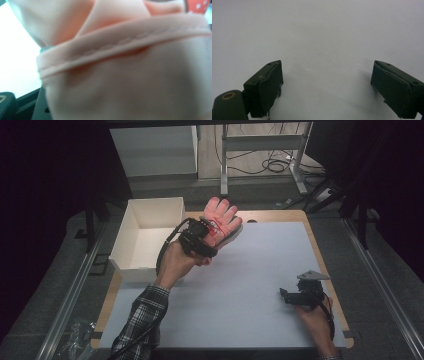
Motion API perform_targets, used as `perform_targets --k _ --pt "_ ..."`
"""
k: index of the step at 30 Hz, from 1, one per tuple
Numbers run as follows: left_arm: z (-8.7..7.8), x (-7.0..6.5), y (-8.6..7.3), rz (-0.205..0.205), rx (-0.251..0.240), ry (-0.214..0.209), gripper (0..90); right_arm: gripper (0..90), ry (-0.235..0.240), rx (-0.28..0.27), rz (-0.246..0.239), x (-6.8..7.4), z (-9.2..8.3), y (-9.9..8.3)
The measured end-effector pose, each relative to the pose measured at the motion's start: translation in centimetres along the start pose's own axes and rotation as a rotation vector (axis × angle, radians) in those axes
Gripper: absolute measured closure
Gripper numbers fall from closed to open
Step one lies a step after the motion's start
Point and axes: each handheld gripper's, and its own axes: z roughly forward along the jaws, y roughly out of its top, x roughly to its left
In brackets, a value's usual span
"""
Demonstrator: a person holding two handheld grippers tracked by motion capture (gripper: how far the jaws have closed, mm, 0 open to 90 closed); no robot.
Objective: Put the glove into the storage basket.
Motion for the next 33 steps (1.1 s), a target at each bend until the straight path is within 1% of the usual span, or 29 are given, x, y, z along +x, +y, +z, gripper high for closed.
perform_targets --k 6,10,11,12,13,15,16,23,25,27,33 --pt "-1.5 1.3 0.2 -0.033 -0.001 0.026 40.6 11.0 0.001 0.000 -0.001 0.0 0.0 0.0" --pt "-2.5 2.5 0.1 -0.065 -0.011 0.055 40.3 11.1 0.001 0.001 0.000 0.0 0.0 0.0" --pt "-2.9 3.0 0.0 -0.080 -0.014 0.066 40.3 11.1 0.001 0.001 0.000 0.0 0.0 0.0" --pt "-2.9 3.0 0.0 -0.080 -0.014 0.066 40.2 11.1 0.001 0.001 0.000 0.0 0.0 0.0" --pt "-3.3 3.6 -0.2 -0.098 -0.016 0.080 40.2 11.1 0.001 0.001 0.000 0.0 0.0 0.0" --pt "-3.7 4.3 -0.4 -0.116 -0.018 0.091 40.1 11.1 0.001 0.000 -0.001 0.0 0.0 0.0" --pt "-4.0 4.8 -0.6 -0.136 -0.022 0.104 40.1 11.1 0.001 0.001 0.000 0.0 0.0 0.0" --pt "-5.2 7.4 -1.9 -0.216 -0.026 0.158 39.9 11.1 -0.001 -0.001 0.001 0.0 0.0 0.0" --pt "-5.5 8.0 -2.3 -0.238 -0.026 0.175 39.9 11.1 0.000 0.000 0.001 0.0 0.0 0.0" --pt "-5.7 8.9 -2.8 -0.273 -0.026 0.193 39.8 11.1 -0.001 0.000 0.001 0.0 0.0 0.0" --pt "-5.5 10.6 -4.2 -0.331 -0.022 0.222 39.5 11.1 -0.001 -0.001 0.002 0.0 0.0 0.0"
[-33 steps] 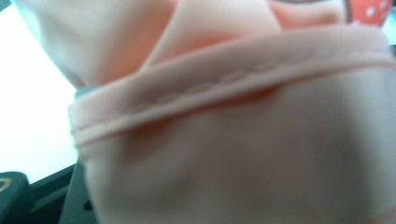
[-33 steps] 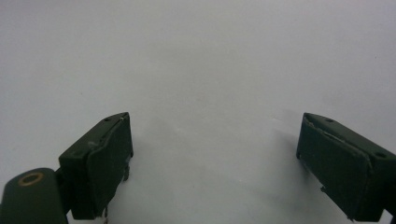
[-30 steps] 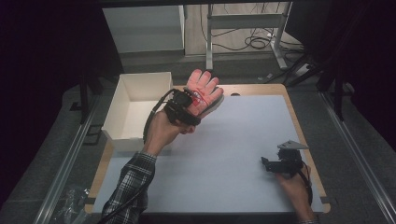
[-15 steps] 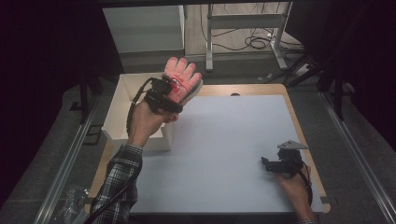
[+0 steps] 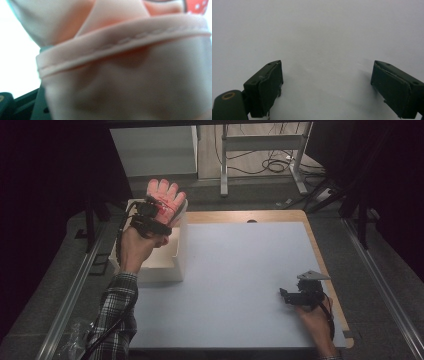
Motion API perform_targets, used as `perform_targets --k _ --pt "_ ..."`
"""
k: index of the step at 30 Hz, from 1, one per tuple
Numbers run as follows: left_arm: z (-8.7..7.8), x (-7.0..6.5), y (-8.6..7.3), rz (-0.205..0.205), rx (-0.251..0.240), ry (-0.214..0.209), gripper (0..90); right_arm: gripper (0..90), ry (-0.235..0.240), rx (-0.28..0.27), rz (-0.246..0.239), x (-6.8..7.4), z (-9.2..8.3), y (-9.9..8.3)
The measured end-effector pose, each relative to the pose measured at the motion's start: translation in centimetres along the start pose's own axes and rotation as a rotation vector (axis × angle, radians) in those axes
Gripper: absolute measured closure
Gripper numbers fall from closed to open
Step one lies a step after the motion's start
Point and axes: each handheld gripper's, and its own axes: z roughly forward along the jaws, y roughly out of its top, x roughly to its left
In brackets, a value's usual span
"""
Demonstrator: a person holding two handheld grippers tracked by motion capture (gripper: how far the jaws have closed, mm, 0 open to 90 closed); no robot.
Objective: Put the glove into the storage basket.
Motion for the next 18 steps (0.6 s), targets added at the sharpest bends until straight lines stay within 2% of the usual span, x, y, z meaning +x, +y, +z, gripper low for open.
perform_targets --k 6,18 --pt "1.8 1.6 -1.1 -0.051 0.012 0.022 39.0 11.1 0.000 0.000 0.000 0.0 0.0 0.0" --pt "6.5 2.4 -2.4 -0.094 0.037 0.047 38.4 11.1 0.001 0.001 0.000 0.0 0.0 0.0"
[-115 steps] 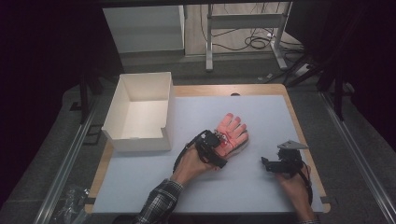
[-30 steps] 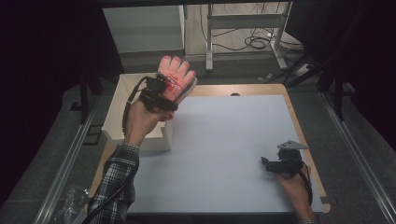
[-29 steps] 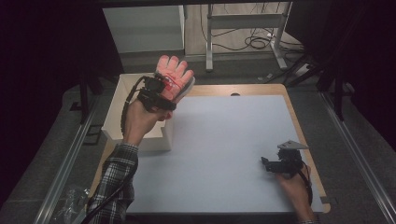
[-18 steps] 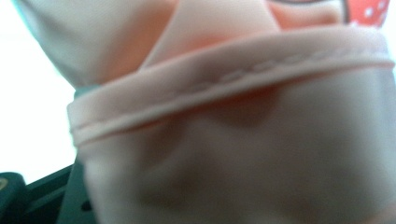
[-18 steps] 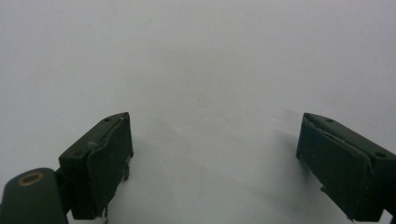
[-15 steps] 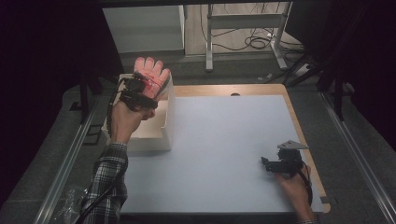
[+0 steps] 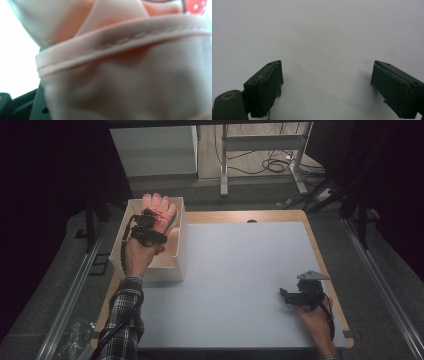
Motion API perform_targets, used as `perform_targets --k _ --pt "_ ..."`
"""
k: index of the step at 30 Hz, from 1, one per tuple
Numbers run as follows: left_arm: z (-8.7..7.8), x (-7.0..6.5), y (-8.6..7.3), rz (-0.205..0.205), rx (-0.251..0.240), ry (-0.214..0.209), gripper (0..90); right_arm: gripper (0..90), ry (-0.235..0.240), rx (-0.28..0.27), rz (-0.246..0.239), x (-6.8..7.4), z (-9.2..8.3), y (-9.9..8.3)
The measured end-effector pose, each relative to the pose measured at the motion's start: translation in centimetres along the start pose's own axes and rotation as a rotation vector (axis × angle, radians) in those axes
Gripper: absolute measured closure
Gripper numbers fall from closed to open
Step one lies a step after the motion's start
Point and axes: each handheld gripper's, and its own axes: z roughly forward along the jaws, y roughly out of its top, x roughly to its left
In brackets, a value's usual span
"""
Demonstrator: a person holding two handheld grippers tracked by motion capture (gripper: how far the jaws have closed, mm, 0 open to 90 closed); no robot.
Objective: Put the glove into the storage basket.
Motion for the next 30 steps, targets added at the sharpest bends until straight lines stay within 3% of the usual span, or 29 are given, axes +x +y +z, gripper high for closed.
perform_targets --k 9,22,30 --pt "2.9 -0.1 -0.1 -0.008 0.059 0.028 37.6 11.1 0.000 -0.001 0.000 0.0 0.0 0.0" --pt "6.6 -1.4 0.8 -0.012 0.209 0.062 34.9 11.0 0.000 0.000 0.001 0.0 0.0 0.0" --pt "7.8 -1.6 0.8 -0.009 0.287 0.054 22.6 11.0 0.001 0.000 0.002 0.0 0.0 0.0"
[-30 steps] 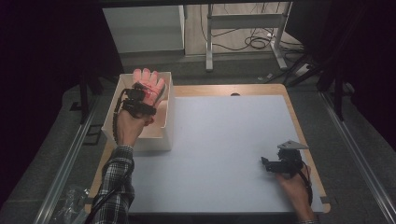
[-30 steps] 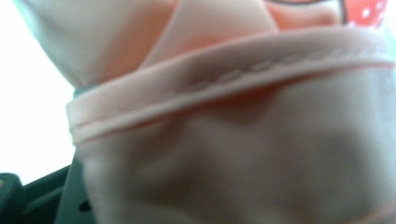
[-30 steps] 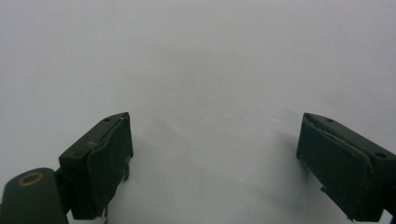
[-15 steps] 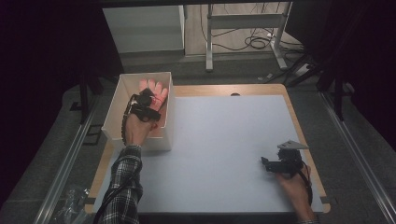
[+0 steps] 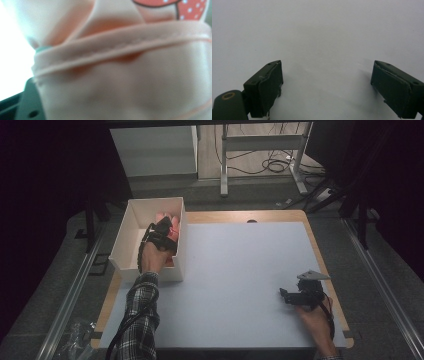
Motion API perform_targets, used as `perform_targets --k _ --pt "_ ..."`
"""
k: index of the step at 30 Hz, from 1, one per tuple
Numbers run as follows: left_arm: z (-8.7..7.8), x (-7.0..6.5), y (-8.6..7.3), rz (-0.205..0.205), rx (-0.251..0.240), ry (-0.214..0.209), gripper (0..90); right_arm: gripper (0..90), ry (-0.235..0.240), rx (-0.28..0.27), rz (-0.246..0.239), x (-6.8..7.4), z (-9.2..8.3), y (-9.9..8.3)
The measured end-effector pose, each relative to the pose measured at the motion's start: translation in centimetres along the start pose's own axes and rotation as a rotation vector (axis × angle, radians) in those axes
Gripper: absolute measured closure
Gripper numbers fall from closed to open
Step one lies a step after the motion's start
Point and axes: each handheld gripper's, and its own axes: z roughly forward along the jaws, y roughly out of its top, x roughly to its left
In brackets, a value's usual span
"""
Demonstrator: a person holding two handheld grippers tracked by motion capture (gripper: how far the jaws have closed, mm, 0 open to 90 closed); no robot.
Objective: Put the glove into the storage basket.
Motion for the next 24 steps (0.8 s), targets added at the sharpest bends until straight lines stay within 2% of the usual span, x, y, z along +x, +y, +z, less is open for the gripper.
perform_targets --k 1,8,12,13,24 --pt "0.3 -0.1 0.0 -0.007 0.019 0.028 16.3 11.0 0.000 0.000 0.000 0.0 0.0 0.0" --pt "-0.2 0.2 -0.1 -0.012 0.019 0.034 5.3 11.0 0.001 0.000 0.001 0.0 0.0 0.0" --pt "-0.8 0.4 -0.4 -0.017 0.006 0.014 2.5 11.0 0.000 0.000 0.000 0.0 0.0 0.0" --pt "-1.3 0.5 -0.6 -0.013 -0.012 0.007 2.4 11.0 0.000 0.000 0.000 0.0 0.0 0.0" --pt "-3.7 0.9 -1.4 -0.004 -0.082 -0.009 1.7 11.0 0.000 0.000 0.000 0.0 0.0 0.0"
